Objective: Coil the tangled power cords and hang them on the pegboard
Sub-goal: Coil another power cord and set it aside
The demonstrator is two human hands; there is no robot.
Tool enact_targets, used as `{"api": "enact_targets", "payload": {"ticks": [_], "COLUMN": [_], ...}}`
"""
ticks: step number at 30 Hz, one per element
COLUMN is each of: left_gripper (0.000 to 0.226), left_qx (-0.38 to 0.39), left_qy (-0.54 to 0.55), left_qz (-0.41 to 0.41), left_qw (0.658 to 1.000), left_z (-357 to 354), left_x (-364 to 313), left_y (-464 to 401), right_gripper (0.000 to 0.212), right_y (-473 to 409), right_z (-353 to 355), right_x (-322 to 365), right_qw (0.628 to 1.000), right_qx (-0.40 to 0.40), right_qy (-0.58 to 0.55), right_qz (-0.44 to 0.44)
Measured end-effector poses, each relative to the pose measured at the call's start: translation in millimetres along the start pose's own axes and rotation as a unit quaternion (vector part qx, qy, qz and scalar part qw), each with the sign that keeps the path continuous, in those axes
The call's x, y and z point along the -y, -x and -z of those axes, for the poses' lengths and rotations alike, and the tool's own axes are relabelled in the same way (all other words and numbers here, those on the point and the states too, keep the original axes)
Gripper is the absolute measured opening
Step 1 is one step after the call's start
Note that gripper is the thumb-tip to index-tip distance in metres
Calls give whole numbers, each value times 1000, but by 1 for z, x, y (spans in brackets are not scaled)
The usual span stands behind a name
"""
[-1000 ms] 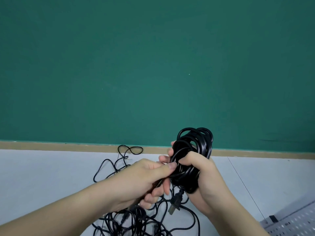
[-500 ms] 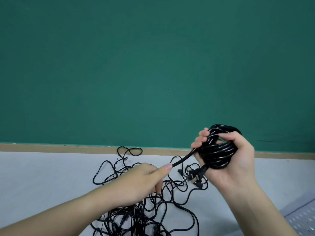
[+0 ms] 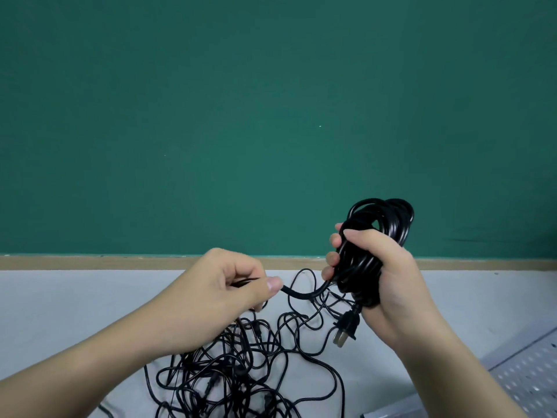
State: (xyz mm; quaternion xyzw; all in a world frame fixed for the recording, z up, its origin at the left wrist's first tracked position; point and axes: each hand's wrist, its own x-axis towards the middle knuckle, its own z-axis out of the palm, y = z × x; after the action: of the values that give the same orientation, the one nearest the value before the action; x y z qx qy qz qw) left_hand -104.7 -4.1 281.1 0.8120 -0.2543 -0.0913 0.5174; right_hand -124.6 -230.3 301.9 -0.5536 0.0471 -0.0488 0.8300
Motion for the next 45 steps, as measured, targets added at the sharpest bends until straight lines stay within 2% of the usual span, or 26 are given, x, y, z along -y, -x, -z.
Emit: {"api": "enact_targets", "payload": {"ticks": [4, 6, 9, 11, 14, 17, 20, 24, 27, 29, 31, 33, 37, 38, 41, 45], "left_gripper": [46, 42, 42, 46, 41, 37, 37, 43, 57, 67, 71, 70, 66, 64, 60, 46], "left_qx": [11, 20, 15, -4, -16, -18, -19, -42, -75, -59, -32, -10, 4, 2, -34, -82], "left_qy": [16, 23, 37, 52, 75, 80, 82, 110, 119, 64, 22, 48, 97, 97, 96, 113], "left_qz": [-7, -8, -2, 8, 16, 20, 16, 17, 95, 165, 185, 158, 63, 41, -14, -46], "left_qw": [1000, 1000, 999, 999, 997, 996, 996, 993, 985, 982, 982, 986, 993, 994, 995, 989], "left_z": [-9, -11, -10, -9, -10, -11, -8, -6, -2, 3, 4, 2, -3, -6, -13, -14], "left_x": [-5, -6, -8, -10, -14, -16, -19, -17, -6, 3, 12, 14, 7, 6, -2, -17], "left_y": [2, 2, 1, 1, 1, 0, 1, 0, -2, -1, 1, 1, 0, 0, 2, -1], "right_gripper": [13, 21, 27, 33, 54, 48, 57, 36, 39, 39, 46, 51, 43, 48, 65, 67], "right_y": [-1, -1, 0, 3, 6, 6, 6, 6, 2, -1, -3, -2, -2, -1, 4, 9], "right_z": [-1, -3, -10, -15, -21, -27, -29, -35, -35, -28, -22, -21, -21, -21, -24, -29], "right_x": [-10, -15, -20, -23, -29, -35, -37, -33, -24, -16, -10, -6, -9, -11, -18, -23], "right_qw": [995, 987, 987, 989, 994, 993, 993, 992, 978, 960, 956, 966, 983, 985, 981, 968], "right_qx": [-4, 9, 46, 63, 63, 82, 84, 65, 55, 63, 75, 83, 74, 85, 141, 213], "right_qy": [99, 157, 155, 130, 75, 45, 31, -44, -170, -248, -257, -208, -114, -86, -11, 43], "right_qz": [27, 37, 21, -3, -52, -68, -79, -99, -107, -114, -119, -125, -122, -124, -136, -129]}}
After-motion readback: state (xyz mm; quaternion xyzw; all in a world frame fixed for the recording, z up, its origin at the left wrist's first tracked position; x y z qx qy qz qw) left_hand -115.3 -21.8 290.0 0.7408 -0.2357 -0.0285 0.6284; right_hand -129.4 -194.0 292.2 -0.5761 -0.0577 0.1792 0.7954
